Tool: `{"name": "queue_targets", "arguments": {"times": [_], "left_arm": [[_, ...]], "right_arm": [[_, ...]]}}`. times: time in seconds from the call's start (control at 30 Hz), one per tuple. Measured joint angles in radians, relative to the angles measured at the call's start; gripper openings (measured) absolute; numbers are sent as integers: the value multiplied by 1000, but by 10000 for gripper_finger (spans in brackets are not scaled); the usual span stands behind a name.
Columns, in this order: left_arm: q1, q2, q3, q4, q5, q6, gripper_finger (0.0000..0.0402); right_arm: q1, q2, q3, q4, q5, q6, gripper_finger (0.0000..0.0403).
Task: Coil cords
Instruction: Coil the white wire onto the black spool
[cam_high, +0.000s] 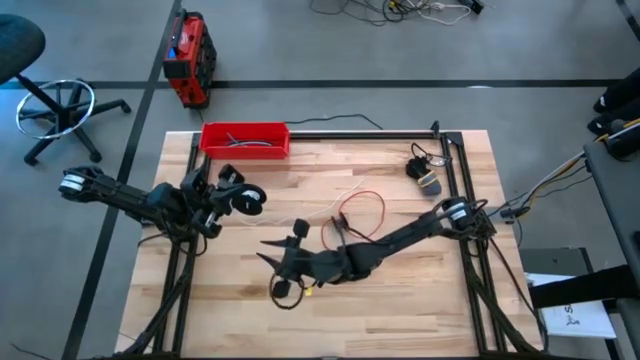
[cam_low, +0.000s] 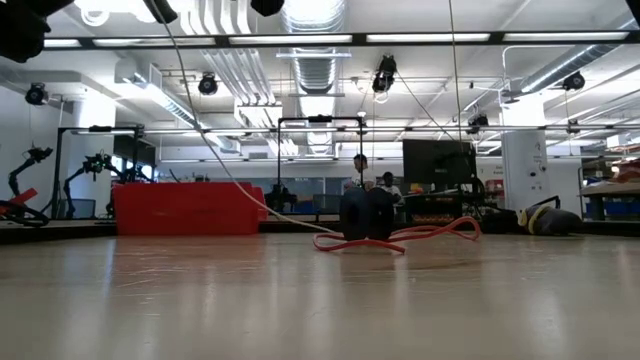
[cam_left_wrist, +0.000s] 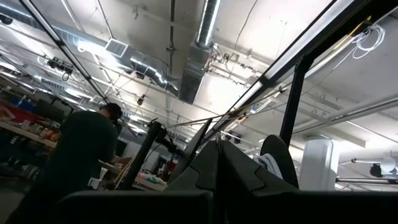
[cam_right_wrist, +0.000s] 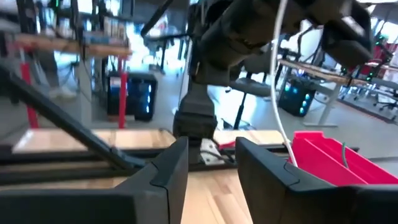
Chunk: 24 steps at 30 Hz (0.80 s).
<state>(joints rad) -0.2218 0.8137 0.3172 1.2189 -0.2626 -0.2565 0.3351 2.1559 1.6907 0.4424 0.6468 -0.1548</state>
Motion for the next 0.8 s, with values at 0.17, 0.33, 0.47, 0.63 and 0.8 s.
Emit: {"name": "queue_targets", "arguments": {"times": [0.17,0.33,0.47,0.63,0.8], "left_arm": [[0,-6,0,-3,0,0,0],[0,-5,0,-4,0,1,0],[0,-3,0,-5,0,11,0],[0,-4,0,-4,0,11,0],[0,-3,0,-7,0,11,0]], "right_arm": [[1,-2,-108,230,0,8,132],[1,-2,-179,279,0,68,139],[1,-2,-184,280,1,84,142],[-2,-2,-179,267,2,35,136],[-2,-2,-175,270,8,13,123]]}}
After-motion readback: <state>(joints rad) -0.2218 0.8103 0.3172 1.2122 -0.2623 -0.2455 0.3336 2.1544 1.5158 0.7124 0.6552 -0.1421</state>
